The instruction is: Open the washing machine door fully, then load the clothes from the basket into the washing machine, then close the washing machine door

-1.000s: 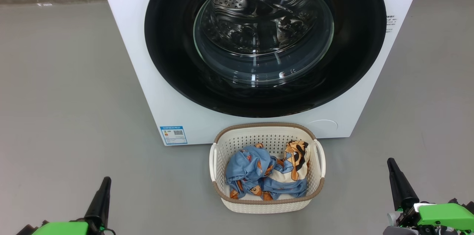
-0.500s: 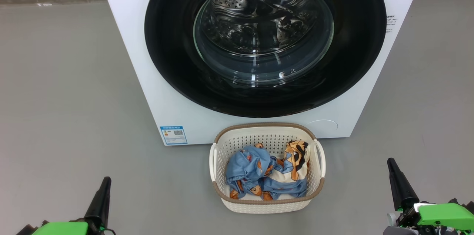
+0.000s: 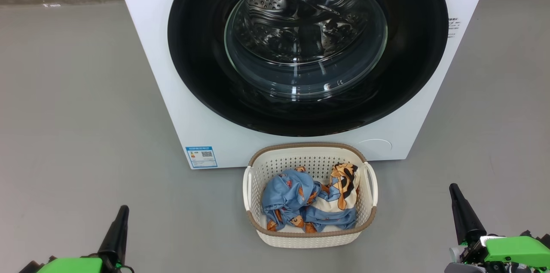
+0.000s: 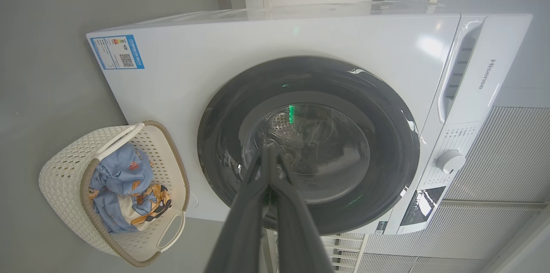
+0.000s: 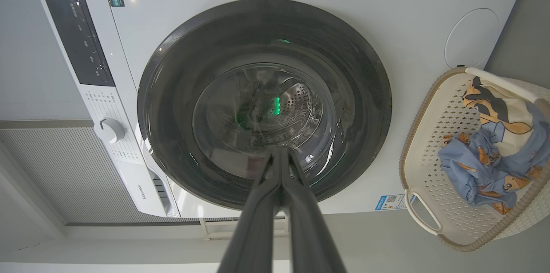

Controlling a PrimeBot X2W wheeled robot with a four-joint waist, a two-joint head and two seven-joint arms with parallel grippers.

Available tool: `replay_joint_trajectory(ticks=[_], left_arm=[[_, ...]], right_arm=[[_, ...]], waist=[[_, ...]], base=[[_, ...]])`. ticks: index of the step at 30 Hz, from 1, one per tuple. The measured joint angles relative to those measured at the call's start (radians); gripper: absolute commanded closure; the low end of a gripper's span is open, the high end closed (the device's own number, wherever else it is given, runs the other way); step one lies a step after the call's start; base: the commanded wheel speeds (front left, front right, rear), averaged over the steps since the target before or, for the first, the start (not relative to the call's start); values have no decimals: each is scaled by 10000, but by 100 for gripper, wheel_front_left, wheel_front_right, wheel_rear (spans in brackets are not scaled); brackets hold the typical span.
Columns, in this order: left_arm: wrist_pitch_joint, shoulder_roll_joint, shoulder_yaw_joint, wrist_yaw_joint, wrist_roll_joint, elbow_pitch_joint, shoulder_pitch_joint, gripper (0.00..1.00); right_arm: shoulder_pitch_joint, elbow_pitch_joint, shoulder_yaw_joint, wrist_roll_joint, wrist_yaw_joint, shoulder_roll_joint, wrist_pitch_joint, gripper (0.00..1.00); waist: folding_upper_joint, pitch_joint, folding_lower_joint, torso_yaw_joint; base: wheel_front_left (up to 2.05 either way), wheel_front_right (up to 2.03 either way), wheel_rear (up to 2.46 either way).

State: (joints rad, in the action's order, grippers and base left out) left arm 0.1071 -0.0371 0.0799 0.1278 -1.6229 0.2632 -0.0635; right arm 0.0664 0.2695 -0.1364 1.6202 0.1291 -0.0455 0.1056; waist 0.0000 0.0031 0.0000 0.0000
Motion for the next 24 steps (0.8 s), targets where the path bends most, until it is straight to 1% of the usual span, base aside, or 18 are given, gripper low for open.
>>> replay_joint_trajectory(ticks=[20, 21, 22, 23, 24], left_arm=[[0, 0, 0, 0, 0, 0, 0, 100], [-4, 4, -10, -2, -6, 31, 13, 0], [-4, 27, -19, -4, -17, 107, 53, 0], [-6, 73, -33, -4, -19, 219, 127, 100], [-6, 138, -48, -4, -19, 326, 227, 0]], right_arm=[[0, 0, 0, 0, 0, 0, 0, 100], [-10, 36, 2, 4, 0, 2, -4, 0], [-55, 125, 2, 4, 0, 15, -13, 0], [-125, 251, 0, 4, 0, 48, -13, 100], [-216, 370, 4, 6, 0, 88, -13, 0]], waist=[[0, 0, 0, 0], [0, 0, 0, 0], [0, 0, 0, 0], [0, 0, 1, 0], [0, 0, 0, 0]], base=[[0, 0, 0], [0, 0, 0], [0, 0, 0], [0, 0, 0], [0, 0, 0]])
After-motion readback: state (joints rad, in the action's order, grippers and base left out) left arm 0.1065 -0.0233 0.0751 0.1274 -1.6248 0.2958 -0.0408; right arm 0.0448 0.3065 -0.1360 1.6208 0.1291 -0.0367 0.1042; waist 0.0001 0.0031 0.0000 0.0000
